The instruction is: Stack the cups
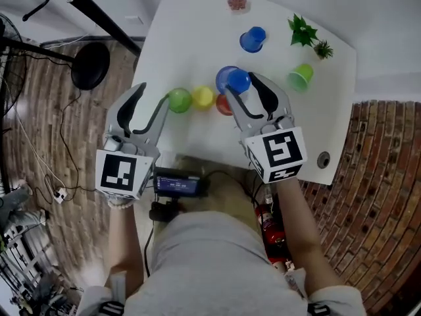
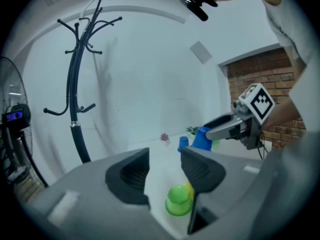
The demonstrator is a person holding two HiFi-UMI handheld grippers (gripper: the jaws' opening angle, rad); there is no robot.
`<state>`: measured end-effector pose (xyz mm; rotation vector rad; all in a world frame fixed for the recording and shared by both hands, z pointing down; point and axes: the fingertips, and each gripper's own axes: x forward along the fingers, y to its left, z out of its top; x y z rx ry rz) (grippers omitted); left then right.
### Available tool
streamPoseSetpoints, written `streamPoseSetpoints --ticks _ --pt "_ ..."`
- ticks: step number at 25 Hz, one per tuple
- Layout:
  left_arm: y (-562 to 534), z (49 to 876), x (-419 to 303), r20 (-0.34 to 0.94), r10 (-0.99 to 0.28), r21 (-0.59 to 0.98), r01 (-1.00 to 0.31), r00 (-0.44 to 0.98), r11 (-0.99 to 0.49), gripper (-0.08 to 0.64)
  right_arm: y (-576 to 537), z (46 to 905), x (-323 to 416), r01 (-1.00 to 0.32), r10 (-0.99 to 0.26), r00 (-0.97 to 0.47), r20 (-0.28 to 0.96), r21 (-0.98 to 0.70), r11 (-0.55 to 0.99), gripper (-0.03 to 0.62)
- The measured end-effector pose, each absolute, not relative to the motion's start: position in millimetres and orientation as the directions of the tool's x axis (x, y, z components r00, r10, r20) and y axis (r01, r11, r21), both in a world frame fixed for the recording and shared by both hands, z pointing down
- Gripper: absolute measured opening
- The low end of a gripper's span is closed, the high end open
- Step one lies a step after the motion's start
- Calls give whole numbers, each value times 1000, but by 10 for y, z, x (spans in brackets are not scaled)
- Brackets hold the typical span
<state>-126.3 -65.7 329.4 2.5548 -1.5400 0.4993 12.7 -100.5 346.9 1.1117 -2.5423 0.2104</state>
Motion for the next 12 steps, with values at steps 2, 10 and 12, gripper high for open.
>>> streamPoseSetpoints --ticks 2,10,12 --pt "-641 3306 -1357 341 -849 -63 -891 403 -449 189 -947 3463 -99 -684 -632 -671 386 6 729 213" --pt "-541 3363 -1590 350 -868 -53 -918 352 -394 188 -674 3605 -753 -498 -439 -776 453 -13 867 215" --pt "-529 3372 -1636 352 -871 -51 -922 344 -385 189 -634 3654 -846 -471 -409 -784 467 -18 882 215"
